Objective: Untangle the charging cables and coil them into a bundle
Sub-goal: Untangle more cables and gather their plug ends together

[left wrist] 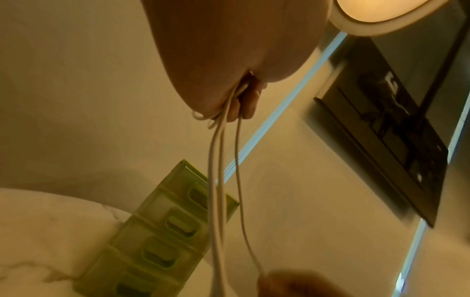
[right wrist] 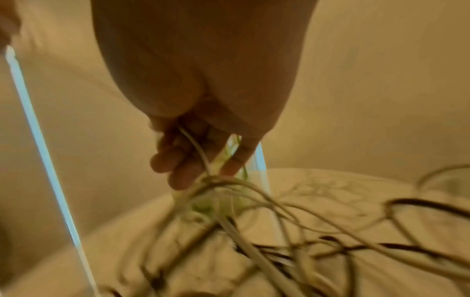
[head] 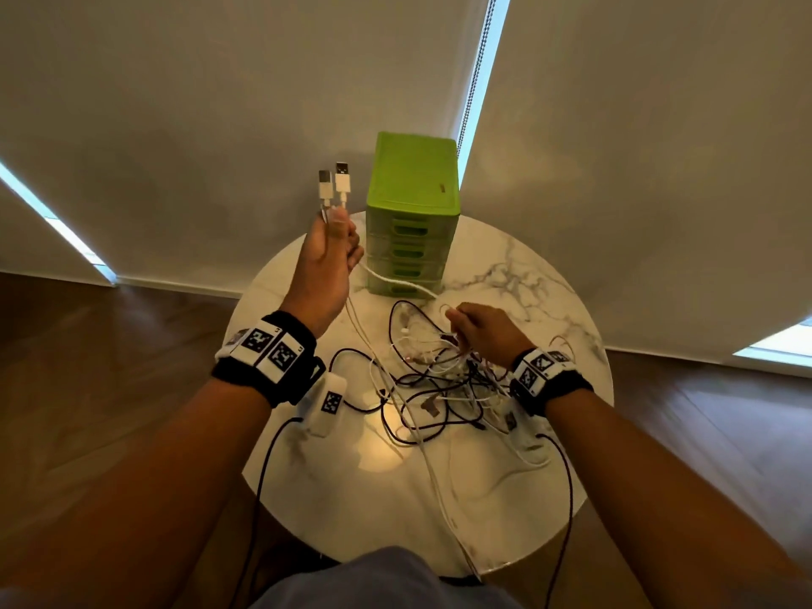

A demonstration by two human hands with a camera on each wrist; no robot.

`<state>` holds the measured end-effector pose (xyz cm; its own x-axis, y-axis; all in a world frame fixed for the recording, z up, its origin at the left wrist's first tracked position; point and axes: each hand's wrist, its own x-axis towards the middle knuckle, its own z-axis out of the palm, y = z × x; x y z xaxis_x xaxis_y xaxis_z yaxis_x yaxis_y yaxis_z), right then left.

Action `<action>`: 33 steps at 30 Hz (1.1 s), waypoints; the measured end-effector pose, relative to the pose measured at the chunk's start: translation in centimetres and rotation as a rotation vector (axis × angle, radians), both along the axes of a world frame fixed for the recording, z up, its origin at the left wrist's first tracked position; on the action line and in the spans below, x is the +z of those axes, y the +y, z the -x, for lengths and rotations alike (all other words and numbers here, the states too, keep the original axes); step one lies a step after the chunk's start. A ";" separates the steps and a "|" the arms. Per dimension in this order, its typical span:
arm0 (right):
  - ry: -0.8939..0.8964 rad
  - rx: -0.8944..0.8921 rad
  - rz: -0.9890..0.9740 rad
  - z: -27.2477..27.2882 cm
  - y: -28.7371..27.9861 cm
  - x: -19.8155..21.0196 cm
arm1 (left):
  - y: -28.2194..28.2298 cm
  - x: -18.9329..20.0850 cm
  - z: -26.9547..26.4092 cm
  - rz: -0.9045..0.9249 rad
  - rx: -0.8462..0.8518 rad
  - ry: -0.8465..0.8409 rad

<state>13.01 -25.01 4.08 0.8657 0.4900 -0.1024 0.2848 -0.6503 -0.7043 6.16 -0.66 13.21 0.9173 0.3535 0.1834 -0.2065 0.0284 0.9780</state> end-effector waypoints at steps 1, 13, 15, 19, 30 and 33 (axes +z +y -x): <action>-0.017 -0.027 -0.019 -0.2 0.5 1.1 | -0.3 -0.4 0.2 -0.052 -0.028 0.020; -0.137 0.221 -0.207 3.8 4.1 8.1 | -4.5 -2.0 -0.5 -0.004 -0.268 0.324; -0.009 0.152 -0.171 4.0 3.0 7.3 | -4.3 -2.4 -1.0 -0.211 -0.220 0.307; 0.005 -0.012 -0.042 4.0 0.4 5.2 | -5.0 -2.4 -0.2 -0.539 -0.251 0.265; 0.052 -0.215 -0.683 5.7 -5.5 10.0 | -9.2 0.8 -1.9 -0.032 -0.343 0.172; 0.027 -0.113 -0.478 6.1 -5.2 10.6 | -10.4 1.0 -1.9 -0.057 -0.464 0.154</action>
